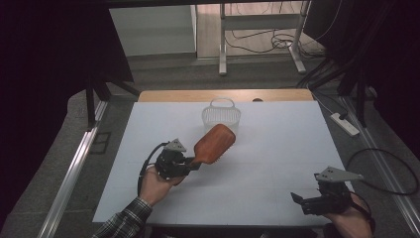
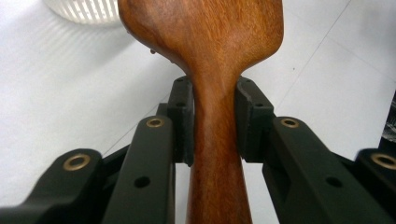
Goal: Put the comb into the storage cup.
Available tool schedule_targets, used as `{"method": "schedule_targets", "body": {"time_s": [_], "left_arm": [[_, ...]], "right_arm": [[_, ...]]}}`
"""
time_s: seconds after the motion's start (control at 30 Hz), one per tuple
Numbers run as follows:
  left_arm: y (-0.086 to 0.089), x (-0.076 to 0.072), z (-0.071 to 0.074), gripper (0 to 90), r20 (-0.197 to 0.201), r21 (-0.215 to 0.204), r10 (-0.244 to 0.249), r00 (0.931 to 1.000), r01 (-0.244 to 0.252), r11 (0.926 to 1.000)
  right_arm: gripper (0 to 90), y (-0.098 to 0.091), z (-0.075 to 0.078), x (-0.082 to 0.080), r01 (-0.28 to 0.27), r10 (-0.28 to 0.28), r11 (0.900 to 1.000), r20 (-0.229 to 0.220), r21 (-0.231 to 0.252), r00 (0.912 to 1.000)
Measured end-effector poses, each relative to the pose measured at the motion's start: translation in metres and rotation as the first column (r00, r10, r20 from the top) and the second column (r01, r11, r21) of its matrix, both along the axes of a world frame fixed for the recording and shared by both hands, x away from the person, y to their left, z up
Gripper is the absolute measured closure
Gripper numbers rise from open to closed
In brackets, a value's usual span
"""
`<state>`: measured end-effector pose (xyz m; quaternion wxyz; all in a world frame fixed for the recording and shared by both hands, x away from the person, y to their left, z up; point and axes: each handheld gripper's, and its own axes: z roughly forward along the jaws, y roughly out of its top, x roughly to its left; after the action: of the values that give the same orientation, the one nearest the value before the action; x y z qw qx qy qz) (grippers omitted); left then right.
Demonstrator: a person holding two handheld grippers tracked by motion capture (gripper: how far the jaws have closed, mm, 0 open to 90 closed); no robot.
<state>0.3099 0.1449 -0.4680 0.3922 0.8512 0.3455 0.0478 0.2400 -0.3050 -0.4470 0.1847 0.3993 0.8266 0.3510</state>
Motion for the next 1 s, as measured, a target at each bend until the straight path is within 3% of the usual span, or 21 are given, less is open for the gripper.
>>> {"method": "schedule_targets", "body": {"time_s": [0.2,0.37,0.5,0.63,1.0], "left_arm": [[-0.001,0.0,0.002,70.9,0.009,-0.018,-0.001,1.0,0.001,0.9998],[-0.002,0.0,0.003,71.0,0.018,-0.029,-0.007,0.9998,0.008,0.9996],[-0.004,0.0,0.004,70.9,0.025,-0.038,-0.014,0.9996,0.015,0.9992],[-0.005,0.0,0.005,70.9,0.028,-0.051,-0.017,0.9995,0.018,0.9985],[-0.005,0.0,0.007,71.0,0.032,-0.089,-0.024,0.9992,0.026,0.9957]], "right_arm": [[0.0,0.002,0.005,0.005,-0.014,0.014,0.9961,-0.001,0.088,0.9999],[0.0,0.005,0.007,0.009,-0.032,0.031,0.995,0.011,0.095,0.9994],[0.0,0.01,0.011,0.013,-0.058,0.054,0.9902,0.033,0.127,0.998],[0.0,0.012,0.014,0.017,-0.066,0.062,0.9832,0.029,0.17,0.9976],[0.0,0.036,0.017,0.036,-0.125,0.127,0.9662,0.005,0.226,0.9919]]}}
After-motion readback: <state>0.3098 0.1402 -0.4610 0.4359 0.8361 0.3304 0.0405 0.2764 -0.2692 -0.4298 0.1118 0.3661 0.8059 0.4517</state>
